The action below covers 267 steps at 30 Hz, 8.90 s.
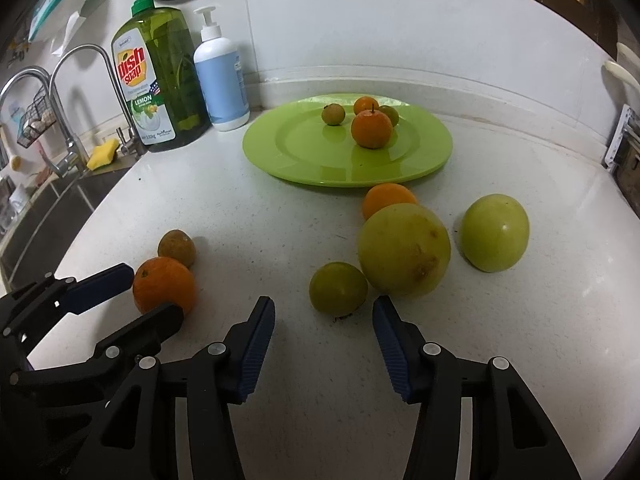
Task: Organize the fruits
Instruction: 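Grasp a large orange with the left tool while the right tool grasps a small green fruit, then carry both fruits onto the green plate and open both tools, then lift both open tools away from the green plate, then grasp a small brown fruit with the left tool while the right tool grasps a large yellow-green fruit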
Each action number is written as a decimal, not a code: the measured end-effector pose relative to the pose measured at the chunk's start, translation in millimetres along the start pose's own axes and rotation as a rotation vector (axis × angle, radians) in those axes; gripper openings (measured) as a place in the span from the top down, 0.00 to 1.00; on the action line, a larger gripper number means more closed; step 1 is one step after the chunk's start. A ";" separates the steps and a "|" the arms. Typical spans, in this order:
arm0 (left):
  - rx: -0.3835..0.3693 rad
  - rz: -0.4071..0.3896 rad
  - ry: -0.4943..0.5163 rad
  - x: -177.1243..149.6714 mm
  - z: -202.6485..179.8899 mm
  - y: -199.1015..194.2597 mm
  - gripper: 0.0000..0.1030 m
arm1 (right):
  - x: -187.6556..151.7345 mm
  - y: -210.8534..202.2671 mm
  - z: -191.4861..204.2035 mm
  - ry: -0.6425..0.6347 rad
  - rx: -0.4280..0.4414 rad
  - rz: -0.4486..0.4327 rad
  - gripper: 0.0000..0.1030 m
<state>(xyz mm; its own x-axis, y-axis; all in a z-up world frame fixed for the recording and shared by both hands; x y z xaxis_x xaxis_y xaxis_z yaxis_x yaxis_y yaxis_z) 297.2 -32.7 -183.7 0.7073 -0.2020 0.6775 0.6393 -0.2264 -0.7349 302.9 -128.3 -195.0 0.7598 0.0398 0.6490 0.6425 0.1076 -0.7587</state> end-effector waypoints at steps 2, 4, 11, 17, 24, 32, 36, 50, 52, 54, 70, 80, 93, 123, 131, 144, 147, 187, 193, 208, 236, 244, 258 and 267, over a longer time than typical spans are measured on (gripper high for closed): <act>-0.008 0.003 -0.002 0.0 -0.1 1.2 0.53 | 0.4 1.8 0.9 -0.001 0.002 0.004 0.53; -0.016 0.006 -0.006 0.4 0.1 2.7 0.53 | 0.8 3.6 1.6 -0.005 0.000 0.008 0.54; -0.039 0.016 -0.008 1.2 -1.7 6.5 0.58 | 3.8 6.7 1.8 -0.011 -0.007 0.009 0.62; -0.047 0.020 -0.014 1.1 -1.3 7.1 0.58 | 5.7 7.4 1.6 -0.014 -0.017 0.008 0.71; -0.055 0.018 -0.025 -0.3 -2.8 -0.5 0.58 | 3.4 0.7 5.3 -0.016 -0.004 0.001 0.71; -0.061 -0.011 -0.031 5.8 -3.5 -20.9 0.59 | 4.1 -16.7 9.7 -0.015 0.001 -0.024 0.71; -0.059 -0.041 -0.021 15.7 -4.7 -34.3 0.59 | 9.6 -31.3 12.0 -0.013 0.000 -0.051 0.71; -0.092 -0.119 -0.022 53.3 -5.0 -65.6 0.59 | 40.8 -83.5 6.8 -0.022 -0.070 -0.149 0.71; -0.102 -0.119 -0.020 59.4 -5.0 -65.7 0.59 | 46.6 -86.2 3.8 -0.015 -0.079 -0.157 0.71; -0.103 -0.126 -0.015 66.0 -5.7 -66.5 0.59 | 53.7 -88.8 0.4 0.001 -0.080 -0.170 0.71; -0.148 -0.169 0.025 137.4 -16.8 -49.2 0.59 | 110.9 -91.8 -27.5 0.038 -0.137 -0.218 0.71; -0.146 -0.116 0.017 160.0 -11.4 -13.7 0.59 | 140.9 -70.4 -35.9 0.006 -0.138 -0.200 0.71; -0.093 -0.018 0.015 181.5 -13.0 40.7 0.59 | 162.6 -19.5 -63.8 0.045 -0.065 -0.110 0.71; -0.063 0.176 0.031 180.8 -20.6 134.6 0.59 | 163.3 84.0 -100.3 0.018 0.018 0.108 0.71; -0.062 0.195 0.019 179.7 -20.7 141.3 0.59 | 159.6 91.8 -100.9 0.020 0.025 0.125 0.71; -0.055 0.189 0.009 180.6 -16.9 134.9 0.58 | 161.1 82.1 -97.2 0.030 0.033 0.095 0.69; -0.053 0.164 0.011 185.2 -17.6 123.5 0.58 | 160.6 75.4 -95.4 0.033 0.035 0.090 0.68; 0.037 -0.135 -0.038 124.2 7.3 -83.1 0.34 | 106.0 -114.8 -26.7 0.009 -0.041 -0.247 0.38; 0.038 -0.126 -0.043 102.7 6.1 -85.4 0.34 | 87.0 -117.8 -22.6 0.005 -0.044 -0.254 0.38; 0.075 -0.121 -0.004 60.3 9.5 -74.7 0.34 | 51.5 -100.9 -27.8 -0.001 -0.097 -0.201 0.38; 0.032 0.050 -0.012 25.3 11.1 14.1 0.48 | 23.5 -14.0 -33.0 0.013 -0.034 -0.001 0.39; 0.022 0.074 -0.021 25.7 12.0 26.1 0.59 | 23.1 0.2 -35.8 0.024 -0.034 0.024 0.41; 0.000 0.105 -0.023 23.1 8.9 36.8 0.71 | 21.9 11.0 -40.0 0.038 -0.032 0.049 0.50; -0.016 0.099 -0.027 27.5 3.9 32.5 0.71 | 21.7 11.0 -40.2 0.050 -0.016 0.047 0.53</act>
<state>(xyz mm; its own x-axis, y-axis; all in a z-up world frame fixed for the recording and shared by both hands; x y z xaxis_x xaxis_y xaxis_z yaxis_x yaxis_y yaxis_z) 338.6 -41.9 -189.1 0.7745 -0.1988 0.6005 0.5614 -0.2217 -0.7973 330.5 -166.2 -191.5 0.7927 -0.0057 0.6095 0.6074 0.0908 -0.7892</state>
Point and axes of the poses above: each gripper's, at about its wrist camera, not at the fingertips, and y roughly the way its jaws point, z to its left, x to its top, the point moved 10 cm from there along y, roughly the way its jaws point, and after that the axes turned 1 degree about -y, right-handed, at the moved point
